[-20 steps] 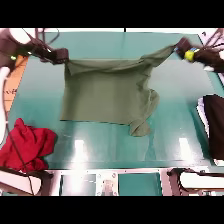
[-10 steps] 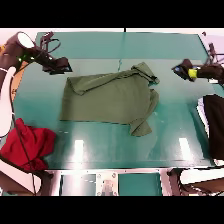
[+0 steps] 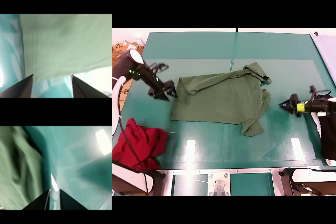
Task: Fold the shirts.
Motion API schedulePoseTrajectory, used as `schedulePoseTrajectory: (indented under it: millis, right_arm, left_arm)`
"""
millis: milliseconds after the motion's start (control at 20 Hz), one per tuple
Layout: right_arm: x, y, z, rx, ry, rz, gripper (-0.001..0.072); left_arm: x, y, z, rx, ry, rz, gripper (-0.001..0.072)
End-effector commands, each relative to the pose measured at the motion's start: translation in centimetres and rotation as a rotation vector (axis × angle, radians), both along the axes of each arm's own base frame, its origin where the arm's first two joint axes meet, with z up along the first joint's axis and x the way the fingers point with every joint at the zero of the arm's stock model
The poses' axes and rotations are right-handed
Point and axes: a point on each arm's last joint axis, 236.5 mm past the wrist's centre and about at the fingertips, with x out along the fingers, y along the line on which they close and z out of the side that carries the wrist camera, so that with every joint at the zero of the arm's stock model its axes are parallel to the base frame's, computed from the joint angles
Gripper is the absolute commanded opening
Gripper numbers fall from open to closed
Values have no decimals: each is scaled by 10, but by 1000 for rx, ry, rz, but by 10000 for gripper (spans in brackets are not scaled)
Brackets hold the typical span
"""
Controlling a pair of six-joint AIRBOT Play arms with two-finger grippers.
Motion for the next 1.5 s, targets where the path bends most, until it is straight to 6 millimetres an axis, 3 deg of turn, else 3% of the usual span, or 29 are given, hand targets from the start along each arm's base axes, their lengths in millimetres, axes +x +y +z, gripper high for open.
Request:
schedulePoseTrajectory:
  millis: [0, 50, 250, 300, 350, 450, 500, 550, 600, 800, 900, 1000, 1050, 1150, 1200, 1300, 1400, 1450]
  right_arm:
    - [-36, 42, -26, 38, 41, 67, 222]
    - [-39, 52, -30, 34, 41, 94, 222]
    - [-33, 77, -37, -12, 23, 146, 223]
    - [-31, 80, -36, -13, 18, 148, 258]
    - [-30, 83, -36, -13, 15, 150, 300]
    - [-28, 87, -35, -9, 9, 148, 300]
    - [-27, 87, -35, -6, 9, 145, 299]
    - [-27, 87, -35, -6, 9, 145, 300]
    - [-27, 87, -35, -6, 9, 145, 299]
    - [-18, 93, -28, 37, -9, 106, 286]
    - [-3, 103, -15, 65, -96, 116, 17]
    - [14, 101, 7, 72, -167, 132, 13]
    - [26, 97, 30, 70, -223, 142, 13]
    - [49, 83, 98, 59, -364, 136, 13]
    - [56, 74, 144, 39, -456, 135, 13]
    - [55, 58, 255, -37, -674, 128, 13]
    - [32, 50, 373, -175, -925, 110, 13]
    - [10, 50, 431, -255, -1050, 96, 13]
  left_arm:
    - [-55, 10, -32, 50, 137, 3, 529]
    - [-63, 9, -41, 53, 142, 14, 529]
    - [-61, 12, -69, 84, 82, 91, 529]
    - [-60, 12, -74, 87, 72, 104, 529]
    - [-56, 9, -78, 75, 54, 123, 529]
    - [-53, -7, -84, 10, 40, 173, 526]
    - [-55, -16, -84, -33, 38, 167, 352]
    - [-56, -24, -81, -72, 29, 130, 65]
    - [-57, -27, -79, -88, 28, 118, 22]
    - [-48, -27, -65, -96, 3, 105, 20]
    - [-33, -27, -46, -98, -61, 103, 20]
    - [-11, -26, -6, -97, -180, 93, 20]
    - [1, -25, 20, -96, -256, 88, 20]
    - [23, -24, 94, -94, -459, 77, 20]
    - [30, -26, 141, -101, -583, 63, 20]
    - [30, -37, 246, -145, -848, 41, 20]
    - [8, -50, 355, -191, -1138, -3, 20]
    - [-14, -56, 410, -208, -1291, -24, 20]
